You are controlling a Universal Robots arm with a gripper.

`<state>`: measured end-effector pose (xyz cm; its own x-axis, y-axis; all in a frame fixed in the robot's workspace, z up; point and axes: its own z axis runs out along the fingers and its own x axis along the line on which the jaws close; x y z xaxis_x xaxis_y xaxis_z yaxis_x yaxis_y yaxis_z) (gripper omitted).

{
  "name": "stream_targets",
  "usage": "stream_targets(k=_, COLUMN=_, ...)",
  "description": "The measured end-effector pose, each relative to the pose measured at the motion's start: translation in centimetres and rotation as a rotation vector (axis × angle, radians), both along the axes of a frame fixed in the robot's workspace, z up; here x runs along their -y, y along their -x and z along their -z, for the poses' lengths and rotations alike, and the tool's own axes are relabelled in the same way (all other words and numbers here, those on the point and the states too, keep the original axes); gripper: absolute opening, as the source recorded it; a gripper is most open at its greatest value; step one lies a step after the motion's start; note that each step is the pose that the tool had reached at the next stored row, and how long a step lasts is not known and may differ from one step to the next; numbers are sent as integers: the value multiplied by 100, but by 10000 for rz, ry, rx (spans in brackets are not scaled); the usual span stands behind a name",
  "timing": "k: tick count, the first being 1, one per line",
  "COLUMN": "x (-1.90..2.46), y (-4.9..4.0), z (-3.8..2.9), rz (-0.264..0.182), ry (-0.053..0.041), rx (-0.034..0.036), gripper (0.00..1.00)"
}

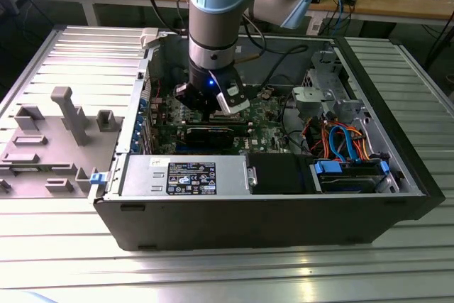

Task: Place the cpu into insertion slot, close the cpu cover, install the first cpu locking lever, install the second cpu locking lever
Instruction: 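Install the second cpu locking lever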

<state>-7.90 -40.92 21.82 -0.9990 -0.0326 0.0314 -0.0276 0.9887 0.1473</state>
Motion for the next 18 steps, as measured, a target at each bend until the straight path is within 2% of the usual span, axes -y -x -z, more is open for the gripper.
stream_targets(k=4, x=5, y=7, z=18, rz=1, ry=-136, rx=1, gripper=11)
stream_targets(k=5, x=7, y=30, z=56, rz=2, ry=-304, rx=0, gripper=11)
stream_targets(k=6, x=7, y=46, z=74, rz=0, ry=-365, rx=0, gripper=11)
stream_targets(k=7, x=7, y=49, z=136, rz=0, ry=-756, rx=1, gripper=11)
stream_targets(k=8, x=7, y=49, z=151, rz=0, ry=-843, rx=1, gripper=11)
stream_targets(k=12, x=7, y=49, z=182, rz=0, ry=-1023, rx=2, gripper=11)
stream_targets(k=18, x=7, y=49, z=188, rz=0, ry=-1060, rx=0, gripper=11)
